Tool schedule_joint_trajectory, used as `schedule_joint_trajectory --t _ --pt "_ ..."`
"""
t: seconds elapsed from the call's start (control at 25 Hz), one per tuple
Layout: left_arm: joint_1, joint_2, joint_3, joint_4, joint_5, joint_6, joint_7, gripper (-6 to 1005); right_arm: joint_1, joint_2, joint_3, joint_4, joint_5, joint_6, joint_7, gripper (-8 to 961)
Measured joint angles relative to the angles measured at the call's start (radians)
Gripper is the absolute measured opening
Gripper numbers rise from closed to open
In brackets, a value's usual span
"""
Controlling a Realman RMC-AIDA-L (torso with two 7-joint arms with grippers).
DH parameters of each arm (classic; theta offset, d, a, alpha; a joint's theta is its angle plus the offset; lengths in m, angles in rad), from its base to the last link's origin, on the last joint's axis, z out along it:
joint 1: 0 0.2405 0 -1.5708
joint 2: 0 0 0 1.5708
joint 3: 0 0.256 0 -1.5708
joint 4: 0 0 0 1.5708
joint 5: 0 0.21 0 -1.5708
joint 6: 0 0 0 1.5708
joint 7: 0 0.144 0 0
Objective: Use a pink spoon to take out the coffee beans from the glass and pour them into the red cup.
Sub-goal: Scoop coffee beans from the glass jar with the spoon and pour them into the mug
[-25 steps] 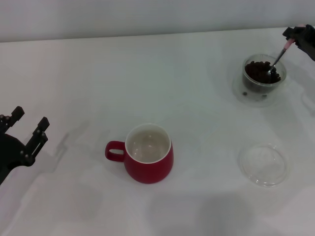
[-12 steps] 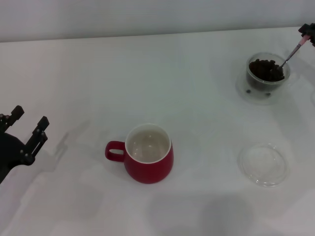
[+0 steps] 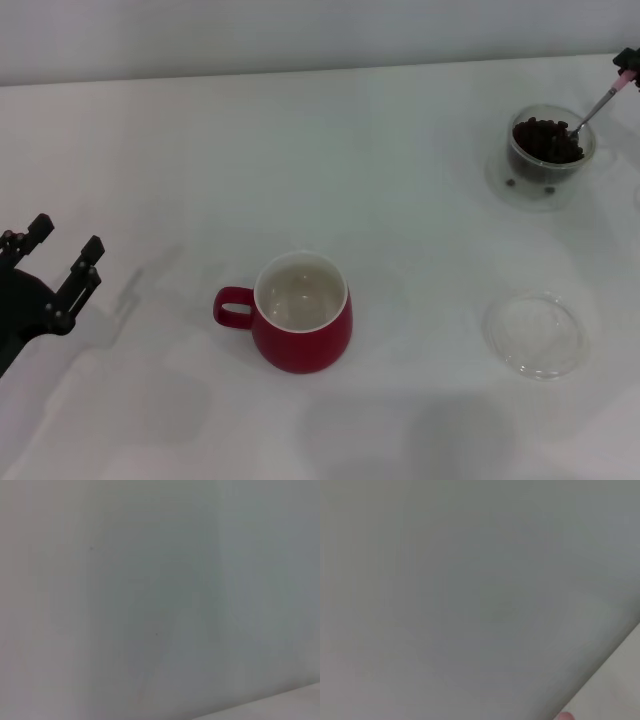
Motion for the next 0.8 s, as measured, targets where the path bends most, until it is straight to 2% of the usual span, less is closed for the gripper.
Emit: schedule_joint_trajectory --t 0.52,0.8 --pt "0.004 -0.002 0.001 -0.003 0.000 0.000 0.000 596 0.001 -0.009 0.000 0.000 0.036 0.034 0.035 147" --pt "0.006 -0.002 0.000 -0.004 0.000 0.003 0.000 596 -0.006 -0.003 -0.001 -0.003 0.036 0.079 0.043 147"
